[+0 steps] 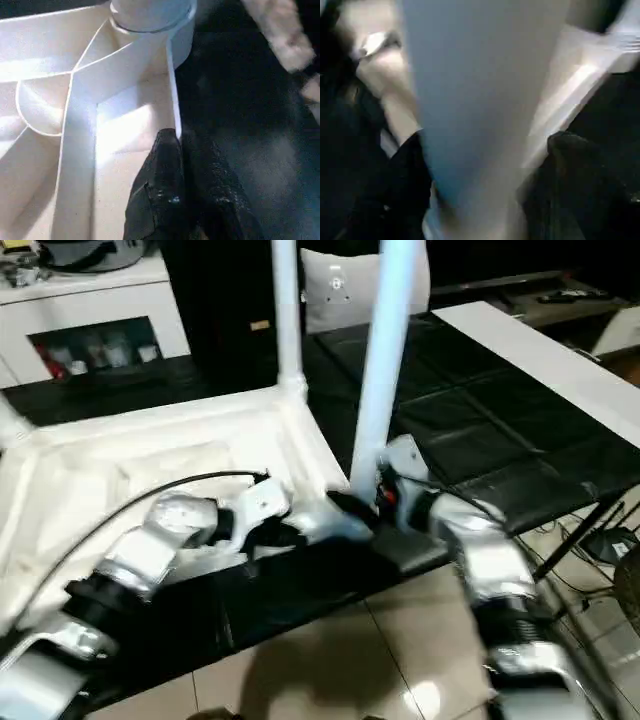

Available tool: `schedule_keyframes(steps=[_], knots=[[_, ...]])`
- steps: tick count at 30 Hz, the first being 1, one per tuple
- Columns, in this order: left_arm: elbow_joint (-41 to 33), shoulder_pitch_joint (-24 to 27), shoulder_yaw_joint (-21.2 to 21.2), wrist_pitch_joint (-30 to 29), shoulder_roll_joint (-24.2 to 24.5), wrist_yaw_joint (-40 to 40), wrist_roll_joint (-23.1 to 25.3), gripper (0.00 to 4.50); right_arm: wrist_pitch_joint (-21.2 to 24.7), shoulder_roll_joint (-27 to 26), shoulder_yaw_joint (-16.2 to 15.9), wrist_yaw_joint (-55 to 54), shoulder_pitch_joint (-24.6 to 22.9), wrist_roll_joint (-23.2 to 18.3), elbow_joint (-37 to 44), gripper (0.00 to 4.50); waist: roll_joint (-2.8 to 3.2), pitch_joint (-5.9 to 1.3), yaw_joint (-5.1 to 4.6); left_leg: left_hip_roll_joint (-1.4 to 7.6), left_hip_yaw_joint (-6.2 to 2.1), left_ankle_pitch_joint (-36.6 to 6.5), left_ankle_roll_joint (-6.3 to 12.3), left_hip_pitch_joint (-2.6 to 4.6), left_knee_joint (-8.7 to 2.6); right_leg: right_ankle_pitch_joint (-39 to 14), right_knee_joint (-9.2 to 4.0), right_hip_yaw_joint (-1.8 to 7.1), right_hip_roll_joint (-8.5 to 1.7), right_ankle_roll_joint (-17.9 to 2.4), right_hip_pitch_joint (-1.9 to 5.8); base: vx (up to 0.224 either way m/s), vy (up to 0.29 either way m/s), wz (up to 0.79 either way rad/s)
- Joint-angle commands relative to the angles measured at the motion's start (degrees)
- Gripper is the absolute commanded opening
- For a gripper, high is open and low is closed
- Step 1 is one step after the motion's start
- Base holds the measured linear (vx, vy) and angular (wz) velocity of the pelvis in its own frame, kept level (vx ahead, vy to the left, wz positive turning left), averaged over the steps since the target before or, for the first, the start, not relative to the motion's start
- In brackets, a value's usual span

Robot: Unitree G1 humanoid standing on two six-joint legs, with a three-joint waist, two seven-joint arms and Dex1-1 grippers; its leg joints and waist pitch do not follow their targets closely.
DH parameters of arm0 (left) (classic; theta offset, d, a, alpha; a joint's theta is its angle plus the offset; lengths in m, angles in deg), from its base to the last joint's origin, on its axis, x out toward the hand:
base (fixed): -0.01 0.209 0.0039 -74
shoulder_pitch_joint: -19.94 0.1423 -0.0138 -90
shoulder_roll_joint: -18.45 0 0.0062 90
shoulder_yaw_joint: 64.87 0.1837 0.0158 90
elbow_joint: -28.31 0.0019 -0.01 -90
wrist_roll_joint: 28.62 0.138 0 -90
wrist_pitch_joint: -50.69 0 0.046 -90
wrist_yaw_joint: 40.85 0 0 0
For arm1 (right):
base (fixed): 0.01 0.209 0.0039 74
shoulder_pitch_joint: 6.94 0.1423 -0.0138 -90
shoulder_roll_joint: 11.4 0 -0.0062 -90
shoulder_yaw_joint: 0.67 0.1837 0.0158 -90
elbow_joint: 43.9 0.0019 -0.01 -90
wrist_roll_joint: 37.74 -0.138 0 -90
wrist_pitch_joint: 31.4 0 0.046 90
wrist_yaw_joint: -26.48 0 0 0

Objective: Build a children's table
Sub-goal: Rotate leg to tighten

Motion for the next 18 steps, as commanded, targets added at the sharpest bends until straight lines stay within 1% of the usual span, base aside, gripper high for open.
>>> schedule_keyframes(steps=[1, 3, 4, 5, 6, 8, 9, 10, 11, 14, 16, 17, 18], knots=[[0.17, -0.70, 2.88, 3.02, 0.55, -4.63, 0.58, 0.00, -1.77, 0.76, -0.77, 3.69, 0.00, -0.88, 1.60, 3.75, -0.72, -3.89, -0.15, 2.04, -0.24, -7.89, 6.09, 0.56, -3.50, -5.63, -3.86, 2.82, -3.15, -13.45, 3.52, 0.000, 0.000, 0.00], [0.34, -0.77, 3.30, 4.19, 1.19, -5.95, 0.64, 0.00, -1.82, 1.75, -1.17, 6.43, -0.26, -1.57, 1.87, 3.75, -0.66, -3.83, -0.08, 2.16, -0.24, -9.13, 5.72, 0.78, -3.59, -7.83, -4.14, 2.78, -3.15, -13.48, 3.38, 0.000, 0.000, 0.00], [0.51, -0.83, 3.62, 5.04, 1.58, -6.87, 0.72, 0.00, -2.06, 2.39, -1.56, 8.18, -0.42, -1.88, 2.00, 3.75, -0.61, -3.86, 0.00, 2.18, -0.21, -9.15, 5.63, 0.83, -3.57, -7.83, -4.10, 2.81, -3.14, -13.60, 3.34, 0.000, 0.000, 0.00], [0.74, -0.92, 4.37, 6.60, 2.48, -8.90, 0.95, 0.00, -2.02, 3.74, -2.50, 12.08, -0.77, -2.63, 2.39, 3.75, -0.75, -3.86, 0.15, 2.19, -0.28, -9.22, 5.73, 0.82, -3.58, -7.90, -4.13, 2.76, -3.15, -13.74, 3.40, 0.000, 0.000, 0.00], [0.75, -0.92, 4.81, 7.43, 2.99, -10.04, 1.06, 0.00, -1.82, 4.42, -3.12, 14.18, -0.97, -3.01, 2.68, 3.75, -0.74, -3.90, 0.26, 2.20, -0.24, -9.02, 5.76, 0.72, -3.52, -7.61, -4.01, 2.79, -3.12, -13.60, 3.47, 0.000, 0.000, 0.00], [0.85, -0.97, 5.24, 8.21, 3.42, -11.14, 1.02, 0.00, -1.84, 4.95, -3.71, 15.75, -1.05, -3.14, 2.75, 3.50, -0.79, -3.93, 0.59, 2.24, -0.19, -8.20, 6.28, 0.72, -3.48, -6.46, -3.88, 2.88, -3.20, -13.72, 3.44, 0.000, 0.000, 0.00], [1.13, -1.18, 5.91, 9.35, 3.90, -12.97, 0.73, 0.00, -1.67, 5.73, -4.84, 18.29, -0.97, -3.08, 2.33, 3.50, -0.78, -3.92, 0.77, 2.21, -0.16, -8.12, 6.29, 0.73, -3.44, -6.72, -3.89, 2.85, -3.21, -13.77, 3.35, 0.000, 0.000, 0.00], [1.15, -1.19, 5.94, 9.41, 3.92, -13.05, 0.72, 0.00, -1.67, 5.76, -4.89, 18.41, -0.96, -3.08, 2.30, 3.38, -0.78, -3.92, 0.77, 2.21, -0.16, -8.12, 6.29, 0.73, -3.44, -6.72, -3.89, 2.85, -3.21, -13.77, 3.35, 0.000, 0.000, 0.00], [1.36, -1.36, 6.25, 10.00, 4.04, -13.88, 0.59, 0.00, -1.73, 6.02, -5.36, 19.44, -0.85, -2.97, 1.96, 3.38, -0.83, -3.92, 0.99, 2.24, -0.17, -8.21, 6.12, 0.80, -3.46, -7.31, -3.89, 2.84, -3.20, -13.86, 3.28, 0.000, 0.000, 0.00], [1.95, -1.70, 6.57, 11.26, 4.01, -15.16, 0.66, 0.00, -1.74, 5.88, -5.86, 21.02, -0.51, -3.29, 1.49, 3.04, -0.85, -3.94, 1.03, 2.31, -0.21, -8.64, 5.67, 0.81, -3.54, -7.57, -3.87, 2.83, -3.25, -13.90, 3.29, 0.000, 0.000, 0.00], [2.37, -1.97, 6.72, 11.83, 3.90, -15.53, 0.72, 0.00, -1.01, 5.66, -6.09, 22.07, -0.44, -4.04, 1.96, 2.88, -0.80, -3.99, 1.03, 2.33, -0.25, -8.40, 5.67, 0.80, -3.53, -7.13, -3.80, 2.83, -3.24, -13.96, 3.31, 0.000, 0.000, 0.00], [2.58, -2.10, 6.77, 12.02, 3.83, -15.62, 0.71, 0.00, -0.71, 5.65, -6.19, 22.48, -0.45, -4.35, 2.19, 2.88, -0.84, -3.97, 1.04, 2.29, -0.23, -8.40, 5.74, 0.79, -3.53, -7.08, -3.85, 2.84, -3.26, -13.99, 3.33, 0.000, 0.000, 0.00], [2.58, -2.10, 6.77, 12.02, 3.83, -15.62, 0.71, 0.00, -0.71, 5.65, -6.19, 22.48, -0.45, -4.35, 2.19, 2.75, -0.87, -4.00, 1.09, 2.29, -0.24, -8.26, 5.68, 0.77, -3.51, -7.05, -3.78, 2.82, -3.25, -13.99, 3.37, 0.000, 0.000, 0.00]])
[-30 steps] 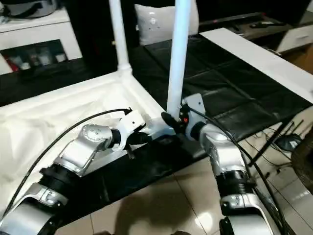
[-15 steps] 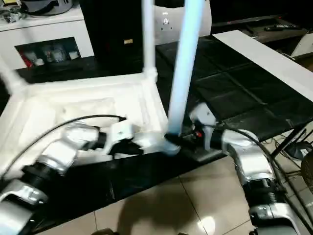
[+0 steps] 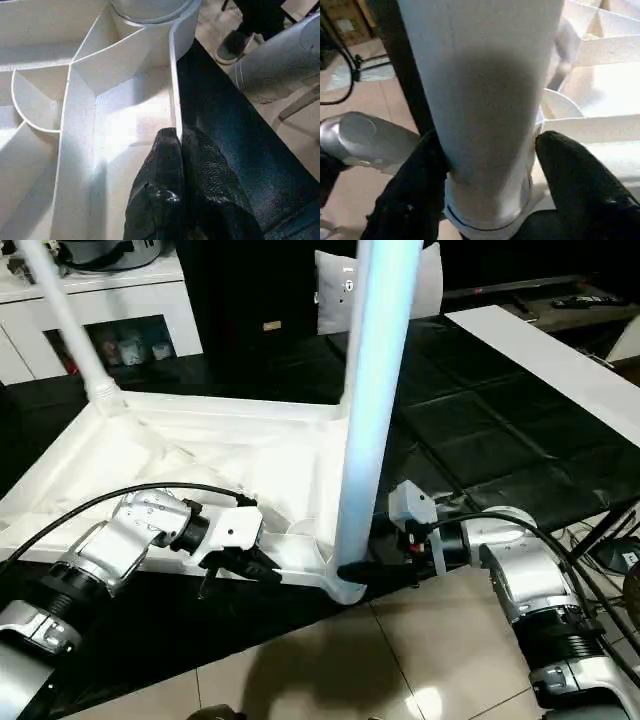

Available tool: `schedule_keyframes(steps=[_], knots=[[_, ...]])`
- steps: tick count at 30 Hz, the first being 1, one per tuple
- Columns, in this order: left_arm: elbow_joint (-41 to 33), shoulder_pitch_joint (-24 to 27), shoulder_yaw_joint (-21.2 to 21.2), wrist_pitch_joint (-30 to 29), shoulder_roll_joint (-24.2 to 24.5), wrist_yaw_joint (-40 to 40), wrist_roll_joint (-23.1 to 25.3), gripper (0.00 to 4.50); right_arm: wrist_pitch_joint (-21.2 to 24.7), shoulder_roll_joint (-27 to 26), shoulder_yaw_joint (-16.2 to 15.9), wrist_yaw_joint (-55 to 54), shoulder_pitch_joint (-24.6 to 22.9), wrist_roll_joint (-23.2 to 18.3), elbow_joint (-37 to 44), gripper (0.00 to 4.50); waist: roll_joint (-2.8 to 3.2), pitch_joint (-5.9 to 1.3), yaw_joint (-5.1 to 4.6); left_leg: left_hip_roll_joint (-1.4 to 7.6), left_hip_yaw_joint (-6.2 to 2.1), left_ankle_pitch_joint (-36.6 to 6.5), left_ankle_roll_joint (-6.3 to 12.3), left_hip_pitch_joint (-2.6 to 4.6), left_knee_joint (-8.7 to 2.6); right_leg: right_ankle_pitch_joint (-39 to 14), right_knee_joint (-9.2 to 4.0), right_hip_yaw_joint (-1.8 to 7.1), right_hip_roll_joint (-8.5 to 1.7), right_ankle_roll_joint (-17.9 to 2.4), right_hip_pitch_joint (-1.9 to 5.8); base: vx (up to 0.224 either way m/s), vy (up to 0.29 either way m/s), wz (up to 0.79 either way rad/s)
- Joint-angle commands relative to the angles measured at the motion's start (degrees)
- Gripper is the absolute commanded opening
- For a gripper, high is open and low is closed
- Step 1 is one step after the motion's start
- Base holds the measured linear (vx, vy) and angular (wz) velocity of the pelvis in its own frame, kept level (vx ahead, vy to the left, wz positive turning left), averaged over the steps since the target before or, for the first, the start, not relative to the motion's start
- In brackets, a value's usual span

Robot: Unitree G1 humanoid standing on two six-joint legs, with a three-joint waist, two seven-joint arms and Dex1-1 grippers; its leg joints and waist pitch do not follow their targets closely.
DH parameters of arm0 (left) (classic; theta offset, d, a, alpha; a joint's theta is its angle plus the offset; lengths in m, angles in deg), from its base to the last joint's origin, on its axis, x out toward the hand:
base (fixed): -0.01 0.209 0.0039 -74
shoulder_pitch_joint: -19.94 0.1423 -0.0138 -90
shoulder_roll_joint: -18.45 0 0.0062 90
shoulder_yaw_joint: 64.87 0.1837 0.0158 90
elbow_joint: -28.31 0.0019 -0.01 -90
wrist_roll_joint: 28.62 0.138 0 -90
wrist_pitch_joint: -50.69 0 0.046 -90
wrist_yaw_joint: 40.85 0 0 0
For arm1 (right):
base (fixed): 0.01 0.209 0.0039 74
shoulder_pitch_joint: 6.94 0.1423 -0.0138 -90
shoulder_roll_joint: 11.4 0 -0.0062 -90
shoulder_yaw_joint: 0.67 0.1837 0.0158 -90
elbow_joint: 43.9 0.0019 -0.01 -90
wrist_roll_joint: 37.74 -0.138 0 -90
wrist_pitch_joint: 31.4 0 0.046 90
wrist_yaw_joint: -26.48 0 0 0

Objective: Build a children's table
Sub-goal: Rotate leg to tighten

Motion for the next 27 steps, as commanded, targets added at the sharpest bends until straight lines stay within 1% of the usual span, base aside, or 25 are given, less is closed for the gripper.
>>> schedule_keyframes(steps=[1, 7, 8, 10, 12, 13, 14, 15, 16, 17, 18, 19, 20, 21, 22, 23, 24, 25, 26, 27], knots=[[0.30, -0.58, 2.97, 1.40, -0.34, -2.37, 1.36, 0.00, 0.57, 0.19, -0.47, 0.93, 0.14, -1.01, 0.96, 2.63, -0.81, -4.01, -0.21, 2.28, -0.28, -8.22, 5.61, 0.73, -3.60, -7.05, -3.82, 2.80, -3.24, -13.99, 3.31, 0.000, 0.000, 0.00], [1.34, -0.69, 2.64, 1.63, -0.73, -2.85, 0.88, 0.00, 1.87, 0.08, -1.05, 2.44, -0.71, -1.83, 1.88, 2.19, -0.87, -4.00, -0.09, 2.29, -0.28, -8.16, 5.47, 0.78, -3.61, -7.60, -3.90, 2.79, -3.23, -13.81, 3.28, 0.000, 0.000, 0.00], [0.94, -0.17, 1.75, 0.02, -1.23, -2.97, -0.52, 0.00, 2.45, -0.21, -0.79, 2.50, -1.13, -2.44, 2.38, 2.02, -0.91, -4.02, 0.00, 2.28, -0.20, -7.95, 5.42, 0.79, -3.59, -7.53, -3.84, 2.83, -3.25, -13.80, 3.28, 0.000, 0.000, 0.00], [0.39, 0.20, 1.11, -1.45, -1.58, -2.90, -1.49, 0.00, 2.96, -0.55, -0.35, 2.02, -1.32, -2.94, 2.55, 1.99, -0.93, -4.02, 0.04, 2.28, -0.22, -7.74, 5.50, 0.75, -3.58, -7.29, -3.83, 2.84, -3.28, -13.89, 3.30, 0.000, 0.000, 0.00], [-1.30, 0.96, 0.05, -5.19, -2.10, -2.27, -3.01, 0.00, 4.23, -1.66, 1.16, -0.61, -1.62, -3.75, 2.76, 1.96, -0.87, -3.98, 0.00, 2.30, -0.27, -7.76, 5.46, 0.72, -3.64, -7.63, -3.81, 2.75, -3.25, -14.00, 3.25, 0.000, 0.000, 0.00], [-1.30, 0.96, 0.05, -5.19, -2.10, -2.27, -3.01, 0.00, 4.23, -1.66, 1.16, -0.61, -1.62, -3.75, 2.76, 1.94, -0.87, -4.00, -0.03, 2.32, -0.29, -7.84, 5.37, 0.73, -3.67, -7.87, -3.83, 2.74, -3.29, -13.93, 3.28, 0.000, 0.000, 0.00], [-2.67, 1.67, -0.77, -8.43, -2.66, 0.17, -3.17, 0.00, 6.51, -3.64, 2.23, -6.63, -0.94, -2.80, 2.26, 1.92, -0.88, -3.93, -0.12, 2.28, -0.29, -8.00, 5.30, 0.69, -3.69, -8.31, -3.92, 2.73, -3.24, -13.81, 3.24, 0.000, 0.000, 0.00], [-3.06, 1.91, -1.35, -9.93, -3.27, 2.22, -3.01, 0.00, 7.84, -4.83, 2.65, -10.42, -0.34, -1.92, 1.69, 1.91, -0.87, -3.83, -0.38, 2.30, -0.36, -8.03, 4.80, 0.69, -3.83, -8.83, -3.89, 2.74, -3.21, -13.73, 3.23, 0.000, 0.000, 0.00], [-3.18, 2.02, -2.15, -11.60, -4.22, 5.04, -2.75, 0.00, 9.27, -6.26, 3.11, -14.82, 0.43, -0.93, 0.93, 1.91, -0.80, -3.67, -0.67, 2.22, -0.34, -9.10, 4.03, 0.79, -3.93, -10.94, -4.17, 2.73, -3.17, -13.22, 3.06, 0.000, 0.000, 0.00], [-3.14, 1.92, -3.53, -14.38, -6.03, 9.43, -2.55, 0.00, 11.42, -8.71, 4.04, -21.91, 1.82, 0.42, -0.52, 1.91, -0.98, -3.51, -1.26, 1.98, -0.50, -10.00, 2.86, 0.57, -4.15, -14.08, -4.43, 2.57, -3.19, -12.18, 3.29, 0.000, 0.000, 0.00], [-3.39, 1.95, -4.07, -15.80, -6.82, 11.12, -2.58, 0.00, 12.70, -9.92, 4.48, -25.30, 2.55, 1.05, -1.28, 1.91, -0.97, -3.47, -1.60, 1.85, -0.52, -10.45, 2.14, 0.59, -4.18, -15.85, -4.60, 2.50, -3.18, -11.61, 3.26, 0.000, 0.000, 0.00], [-3.96, 2.01, -4.55, -17.72, -7.60, 12.72, -2.64, 0.00, 13.37, -11.07, 4.75, -28.49, 3.30, 1.90, -2.05, 1.91, -0.92, -3.39, -2.26, 1.73, -0.60, -11.65, 1.18, 0.68, -4.23, -19.02, -4.99, 2.44, -3.28, -10.72, 3.20, 0.000, 0.000, 0.00], [-4.36, 2.06, -4.77, -18.77, -8.09, 13.67, -2.58, 0.00, 13.97, -11.85, 5.00, -30.42, 3.77, 2.28, -2.49, 1.91, -0.99, -3.33, -2.88, 1.59, -0.67, -12.21, 0.88, 0.50, -4.27, -20.47, -5.23, 2.41, -3.22, -9.98, 3.25, 0.000, 0.000, 0.00], [-5.16, 2.18, -5.11, -20.74, -8.94, 15.35, -2.45, 0.00, 15.02, -13.23, 5.47, -33.62, 4.54, 2.97, -3.13, 1.91, -0.95, -3.47, -3.55, 1.72, -0.78, -12.01, 0.85, 0.41, -4.26, -19.49, -5.05, 2.52, -3.22, -10.19, 3.24, 0.000, 0.000, 0.00], [-5.16, 2.18, -5.11, -20.74, -8.94, 15.35, -2.45, 0.00, 15.02, -13.23, 5.47, -33.62, 4.54, 2.97, -3.13, 1.91, -0.95, -3.47, -3.55, 1.72, -0.78, -12.01, 0.85, 0.41, -4.26, -19.49, -5.05, 2.52, -3.22, -10.19, 3.24, 0.000, 0.000, 0.00], [-5.68, 2.14, -5.90, -22.82, -10.67, 18.84, -2.07, 0.00, 16.83, -15.39, 6.55, -38.85, 5.76, 3.73, -4.35, 1.91, -1.15, -3.59, -3.99, 1.63, -0.63, -11.32, 1.46, 0.37, -4.10, -17.30, -5.06, 2.61, -3.13, -10.50, 3.20, 0.000, 0.000, 0.00], [-5.76, 2.11, -6.20, -23.30, -11.28, 20.06, -1.96, 0.00, 17.34, -16.04, 6.88, -40.43, 6.13, 3.93, -4.76, 1.91, -1.00, -3.54, -4.34, 1.42, -0.47, -10.99, 1.90, 0.36, -3.94, -16.62, -5.19, 2.59, -3.00, -11.01, 3.02, 0.000, 0.000, 0.00], [-5.93, 1.98, -7.01, -24.50, -12.71, 22.95, -1.66, 0.00, 18.03, -17.23, 7.33, -43.44, 6.79, 4.58, -5.43, 1.91, -1.04, -3.61, -4.34, 1.35, -0.45, -10.87, 2.05, 0.46, -3.85, -16.83, -5.31, 2.55, -3.04, -10.96, 3.05, 0.000, 0.000, 0.00], [-5.75, 1.53, -8.70, -26.32, -15.59, 28.55, -1.27, 0.00, 17.65, -19.55, 8.44, -49.07, 7.81, 5.52, -6.78, 1.91, -0.96, -3.62, -4.41, 1.39, -0.42, -10.19, 2.22, 0.49, -3.78, -16.64, -5.27, 2.56, -3.04, -11.10, 3.00, 0.000, 0.000, 0.00], [-5.50, 1.26, -9.27, -26.81, -16.77, 30.75, -1.05, 0.00, 16.29, -20.28, 8.49, -50.58, 8.00, 6.10, -7.16, 1.91, -0.88, -3.67, -4.47, 1.48, -0.33, -9.79, 2.14, 0.63, -3.70, -16.14, -5.36, 2.61, -3.01, -11.24, 2.81, 0.000, 0.000, 0.00]])
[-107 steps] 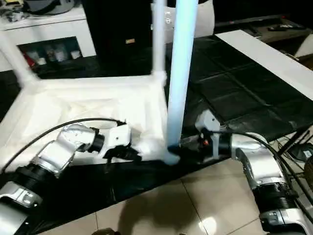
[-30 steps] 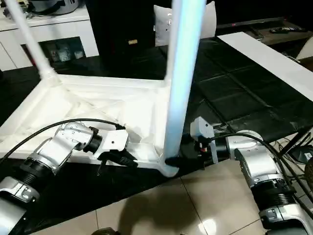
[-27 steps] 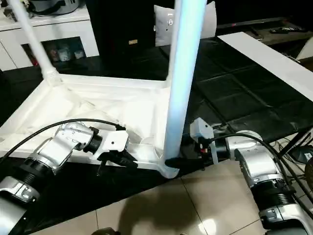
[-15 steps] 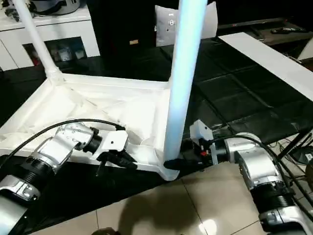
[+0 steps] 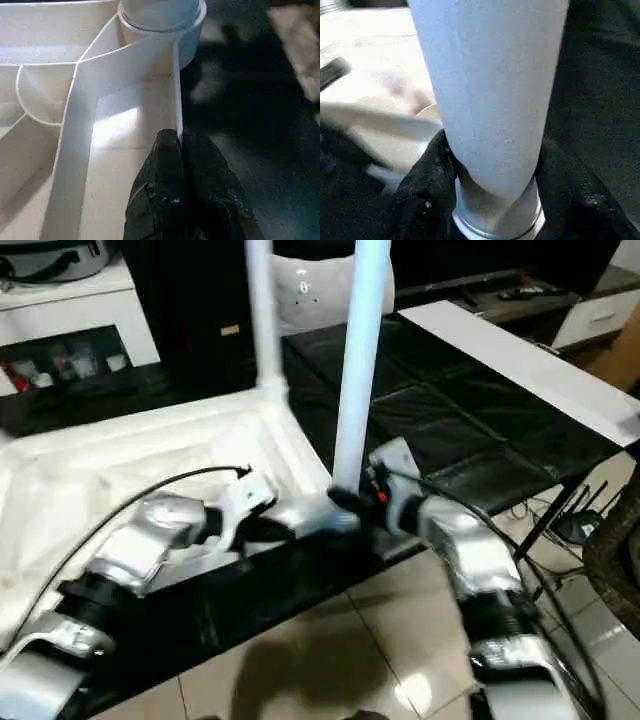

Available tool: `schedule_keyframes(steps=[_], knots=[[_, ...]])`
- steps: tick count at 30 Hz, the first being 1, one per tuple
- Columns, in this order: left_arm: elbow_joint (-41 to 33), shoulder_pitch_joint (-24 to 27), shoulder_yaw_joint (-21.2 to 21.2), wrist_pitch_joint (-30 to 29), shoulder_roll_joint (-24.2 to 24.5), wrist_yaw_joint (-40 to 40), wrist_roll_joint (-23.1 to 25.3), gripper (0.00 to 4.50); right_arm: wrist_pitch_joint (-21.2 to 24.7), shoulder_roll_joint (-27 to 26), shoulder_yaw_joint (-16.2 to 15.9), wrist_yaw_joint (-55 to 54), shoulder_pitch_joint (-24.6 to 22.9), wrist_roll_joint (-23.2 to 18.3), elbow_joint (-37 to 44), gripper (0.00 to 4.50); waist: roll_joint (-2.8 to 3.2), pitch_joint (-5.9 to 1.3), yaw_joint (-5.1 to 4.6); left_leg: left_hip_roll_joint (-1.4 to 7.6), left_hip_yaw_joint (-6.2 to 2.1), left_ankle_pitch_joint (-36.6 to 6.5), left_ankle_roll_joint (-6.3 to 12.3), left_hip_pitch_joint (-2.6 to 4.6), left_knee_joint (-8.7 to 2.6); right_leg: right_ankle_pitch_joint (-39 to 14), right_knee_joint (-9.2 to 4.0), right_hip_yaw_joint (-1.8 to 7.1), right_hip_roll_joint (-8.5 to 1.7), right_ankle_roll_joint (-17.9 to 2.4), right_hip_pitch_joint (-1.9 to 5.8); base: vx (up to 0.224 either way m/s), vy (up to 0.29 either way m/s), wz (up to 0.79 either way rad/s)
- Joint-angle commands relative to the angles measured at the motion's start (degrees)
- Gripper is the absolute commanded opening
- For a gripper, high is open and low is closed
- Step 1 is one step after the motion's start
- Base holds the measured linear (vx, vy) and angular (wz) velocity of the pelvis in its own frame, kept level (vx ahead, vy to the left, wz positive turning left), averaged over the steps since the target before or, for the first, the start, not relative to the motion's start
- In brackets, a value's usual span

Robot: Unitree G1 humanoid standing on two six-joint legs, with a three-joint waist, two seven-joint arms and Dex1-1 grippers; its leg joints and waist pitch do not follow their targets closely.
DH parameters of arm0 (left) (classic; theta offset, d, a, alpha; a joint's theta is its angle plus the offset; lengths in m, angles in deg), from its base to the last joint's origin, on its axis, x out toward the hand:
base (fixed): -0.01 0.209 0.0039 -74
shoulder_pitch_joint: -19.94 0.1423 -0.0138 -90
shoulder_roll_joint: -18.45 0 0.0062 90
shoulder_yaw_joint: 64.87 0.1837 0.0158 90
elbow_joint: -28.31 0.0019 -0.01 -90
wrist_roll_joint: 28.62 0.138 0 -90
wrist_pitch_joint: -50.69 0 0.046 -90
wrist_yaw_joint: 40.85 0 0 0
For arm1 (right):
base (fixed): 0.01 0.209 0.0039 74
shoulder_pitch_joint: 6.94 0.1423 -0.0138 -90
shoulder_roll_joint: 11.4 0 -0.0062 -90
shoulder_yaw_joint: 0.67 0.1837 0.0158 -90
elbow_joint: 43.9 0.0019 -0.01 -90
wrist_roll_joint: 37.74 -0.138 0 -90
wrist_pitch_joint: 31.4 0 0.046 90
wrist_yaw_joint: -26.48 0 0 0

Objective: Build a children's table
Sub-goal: Rotate leg to tighten

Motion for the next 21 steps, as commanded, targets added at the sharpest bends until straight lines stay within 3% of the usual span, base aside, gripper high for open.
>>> schedule_keyframes(steps=[1, 3, 5, 6, 9, 14, 21], knots=[[-2.31, -0.66, 1.12, -0.47, -3.59, 1.51, -1.80, 0.00, 0.38, -2.08, -0.56, -4.79, 0.80, 0.82, -2.15, 1.91, -0.70, -3.66, 0.51, 1.45, -0.34, -9.84, 2.52, 0.54, -3.58, -16.47, -5.33, 2.57, -3.10, -11.27, 2.87, 0.000, 0.000, 0.00], [-1.87, -1.14, 0.58, -0.97, -5.20, 4.22, -1.32, 0.00, -2.08, -3.17, -0.13, -6.51, 1.05, 1.06, -2.93, 1.91, -0.78, -3.89, 0.71, 1.51, -0.41, -8.11, 3.92, 0.24, -3.61, -11.21, -4.78, 2.50, -2.91, -12.02, 3.20, 0.000, 0.000, 0.00], [-1.92, -1.48, 0.57, -1.61, -5.78, 5.85, -0.90, 0.00, -3.00, -3.89, 0.61, -7.26, 1.19, 0.59, -3.10, 2.46, -0.59, -4.00, 0.73, 1.52, -0.41, -7.54, 4.55, 0.29, -3.54, -9.14, -4.65, 2.54, -2.96, -12.62, 3.26, 0.000, 0.000, 0.00], [-1.95, -1.59, 0.71, -1.66, -5.69, 6.03, -0.72, 0.00, -2.87, -4.01, 0.90, -7.11, 1.11, 0.20, -2.80, 2.46, -0.62, -3.95, 0.75, 1.49, -0.40, -7.64, 4.95, 0.25, -3.56, -8.55, -4.61, 2.55, -2.92, -12.88, 3.32, 0.000, 0.000, 0.00], [-2.00, -1.78, 0.84, -1.66, -4.97, 6.08, -0.34, 0.00, -3.15, -3.92, 1.27, -5.74, 0.46, -0.55, -1.35, 2.78, -0.35, -3.95, 0.89, 1.47, -0.43, -7.98, 5.17, 0.27, -3.55, -8.54, -4.61, 2.52, -3.00, -13.02, 3.42, 0.000, 0.000, 0.00], [-1.69, -1.54, 1.76, 0.87, -2.26, 3.66, 0.66, 0.00, -5.77, -1.20, 0.40, -1.59, -1.58, -0.47, 0.43, 3.23, -0.47, -3.98, 1.30, 1.54, -0.37, -8.10, 5.21, 0.28, -3.55, -7.82, -4.59, 2.60, -3.01, -12.79, 3.52, 0.000, 0.000, 0.00], [-0.22, -1.39, 4.36, 6.73, 2.95, -3.57, 1.20, 0.00, -8.68, 6.24, -0.59, 10.87, -4.93, -1.81, 3.93, 3.77, -0.14, -3.89, 2.05, 1.70, -0.41, -9.10, 5.62, 0.46, -3.61, -7.12, -4.55, 2.57, -2.98, -13.25, 3.49, 0.000, 0.000, 0.00]])
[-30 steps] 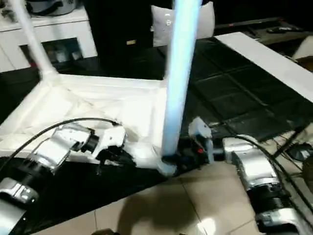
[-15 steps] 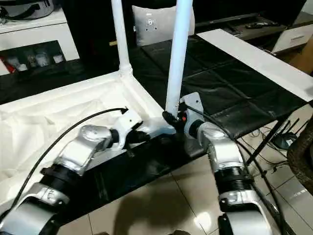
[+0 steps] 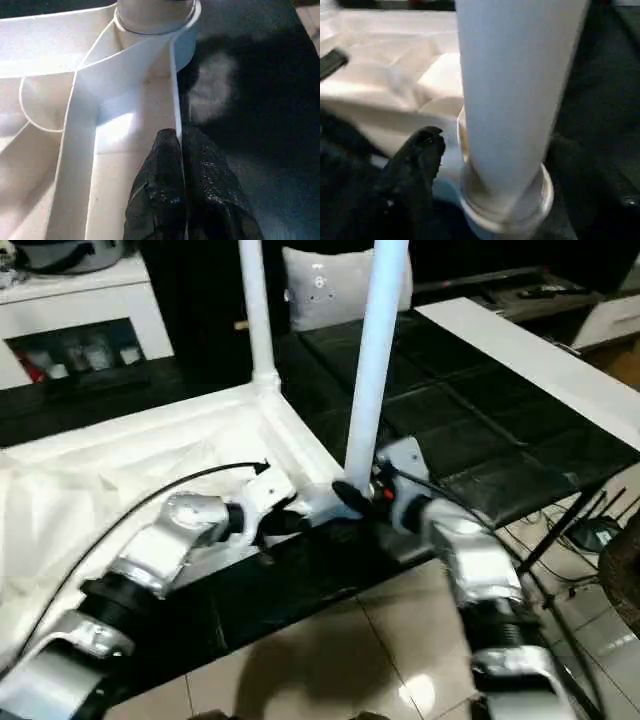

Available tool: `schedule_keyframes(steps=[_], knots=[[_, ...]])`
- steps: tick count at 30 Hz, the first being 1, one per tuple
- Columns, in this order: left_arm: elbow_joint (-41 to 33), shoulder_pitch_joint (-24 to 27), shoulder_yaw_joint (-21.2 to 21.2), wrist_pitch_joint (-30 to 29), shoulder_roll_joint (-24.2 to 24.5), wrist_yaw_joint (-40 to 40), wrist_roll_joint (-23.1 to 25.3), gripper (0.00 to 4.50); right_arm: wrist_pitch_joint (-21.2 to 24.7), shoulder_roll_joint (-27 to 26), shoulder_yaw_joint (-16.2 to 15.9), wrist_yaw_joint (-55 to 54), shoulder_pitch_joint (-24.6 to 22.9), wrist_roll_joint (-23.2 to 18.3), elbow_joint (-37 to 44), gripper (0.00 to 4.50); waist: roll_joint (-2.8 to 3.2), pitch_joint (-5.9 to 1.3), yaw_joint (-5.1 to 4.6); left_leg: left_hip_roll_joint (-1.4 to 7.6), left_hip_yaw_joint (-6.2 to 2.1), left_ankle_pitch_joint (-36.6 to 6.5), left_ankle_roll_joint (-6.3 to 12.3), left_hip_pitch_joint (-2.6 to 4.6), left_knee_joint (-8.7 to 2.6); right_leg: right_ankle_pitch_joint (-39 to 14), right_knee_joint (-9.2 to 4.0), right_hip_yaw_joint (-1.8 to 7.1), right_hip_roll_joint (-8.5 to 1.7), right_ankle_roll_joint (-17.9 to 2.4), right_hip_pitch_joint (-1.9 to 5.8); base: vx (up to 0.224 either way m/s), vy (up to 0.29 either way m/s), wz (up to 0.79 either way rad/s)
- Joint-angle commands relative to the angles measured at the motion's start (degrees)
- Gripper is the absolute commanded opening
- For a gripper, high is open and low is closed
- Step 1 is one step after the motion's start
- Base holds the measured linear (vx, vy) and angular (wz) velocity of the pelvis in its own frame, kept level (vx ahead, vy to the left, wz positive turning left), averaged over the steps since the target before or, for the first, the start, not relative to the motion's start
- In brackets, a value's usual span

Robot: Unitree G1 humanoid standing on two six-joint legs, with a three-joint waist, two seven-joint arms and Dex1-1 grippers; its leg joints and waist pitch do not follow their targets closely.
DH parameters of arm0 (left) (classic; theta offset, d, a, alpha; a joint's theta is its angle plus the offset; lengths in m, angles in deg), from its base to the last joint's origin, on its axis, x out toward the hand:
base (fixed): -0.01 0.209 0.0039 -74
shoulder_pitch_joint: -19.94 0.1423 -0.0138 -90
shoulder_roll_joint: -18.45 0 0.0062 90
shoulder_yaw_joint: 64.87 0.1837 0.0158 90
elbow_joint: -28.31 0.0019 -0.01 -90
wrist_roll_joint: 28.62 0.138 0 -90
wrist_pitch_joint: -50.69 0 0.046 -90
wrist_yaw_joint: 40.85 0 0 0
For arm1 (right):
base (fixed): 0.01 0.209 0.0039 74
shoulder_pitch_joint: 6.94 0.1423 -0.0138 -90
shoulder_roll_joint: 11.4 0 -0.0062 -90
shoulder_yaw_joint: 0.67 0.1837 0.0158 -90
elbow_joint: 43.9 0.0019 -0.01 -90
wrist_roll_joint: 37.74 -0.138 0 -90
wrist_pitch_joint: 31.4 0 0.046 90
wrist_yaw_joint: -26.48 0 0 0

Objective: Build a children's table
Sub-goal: Rotate leg to tighten

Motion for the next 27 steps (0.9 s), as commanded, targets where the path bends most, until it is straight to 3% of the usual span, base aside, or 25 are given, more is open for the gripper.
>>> schedule_keyframes(steps=[1, 5, 6, 7, 14, 15, 20, 27], knots=[[0.24, -0.65, 1.79, 3.00, 1.44, -3.57, 0.44, 0.00, -1.67, 2.38, -1.31, 4.67, -0.40, -0.72, 1.43, 3.94, -0.19, -3.91, 0.21, 1.74, -0.43, -9.99, 5.14, 0.69, -3.55, -8.20, -4.41, 2.56, -2.97, -13.24, 3.63, 0.000, 0.000, 0.00], [1.41, -0.99, 3.68, 6.22, 4.15, -8.61, 0.55, 0.00, -4.17, 6.76, -2.87, 12.56, -0.66, -1.05, 0.98, 4.12, -0.16, -3.87, 0.77, 1.81, -0.45, -10.52, 4.80, 0.73, -3.55, -9.59, -4.49, 2.60, -3.09, -13.13, 3.63, 0.000, 0.000, 0.00], [1.53, -1.03, 3.94, 6.62, 4.48, -9.27, 0.54, 0.00, -4.47, 7.28, -3.10, 13.64, -0.71, -1.11, 1.01, 4.36, -0.20, -3.91, 0.87, 1.83, -0.43, -10.56, 4.87, 0.70, -3.49, -9.43, -4.44, 2.60, -3.09, -13.06, 3.71, 0.000, 0.000, 0.00], [1.78, -1.13, 4.58, 7.71, 5.28, -10.96, 0.62, 0.00, -5.16, 8.27, -3.55, 15.42, -0.51, -0.93, 0.66, 4.42, -0.48, -3.87, 1.07, 1.90, -0.36, -10.32, 5.15, 0.67, -3.49, -9.02, -4.40, 2.68, -3.14, -13.16, 3.66, 0.000, 0.000, 0.00], [0.96, -0.93, 8.26, 15.45, 9.50, -22.99, -0.20, 0.00, -8.70, 11.45, -7.02, 28.53, 0.58, -1.75, 0.07, 4.42, -0.21, -3.88, 1.78, 2.21, -0.32, -10.31, 5.61, 0.84, -3.53, -8.90, -4.08, 2.65, -3.13, -14.03, 3.41, 0.000, 0.000, 0.00], [0.97, -0.97, 8.55, 16.15, 9.68, -23.95, -0.32, 0.00, -9.16, 11.67, -7.57, 29.71, 0.81, -1.65, -0.19, 4.13, -0.25, -3.92, 1.95, 2.26, -0.30, -10.26, 5.50, 0.92, -3.54, -8.61, -4.05, 2.69, -3.12, -14.13, 3.35, 0.000, 0.000, 0.00], [1.86, -1.58, 9.47, 18.84, 9.77, -26.72, -0.74, 0.00, -10.47, 12.61, -10.10, 35.93, 1.80, -1.73, -1.57, 3.86, -0.27, -3.98, 3.07, 2.36, -0.22, -10.32, 5.14, 1.08, -3.52, -8.05, -3.84, 2.81, -3.27, -14.69, 3.31, 0.000, 0.000, 0.00], [2.26, -1.81, 10.35, 20.71, 9.95, -30.26, -1.04, 0.00, -9.57, 12.96, -11.72, 42.32, 2.84, -2.87, -2.60, 3.21, -0.65, -4.01, 3.34, 2.34, -0.28, -9.44, 5.43, 0.93, -3.50, -8.86, -3.76, 2.76, -3.37, -14.29, 3.45, 0.000, 0.000, 0.00]])
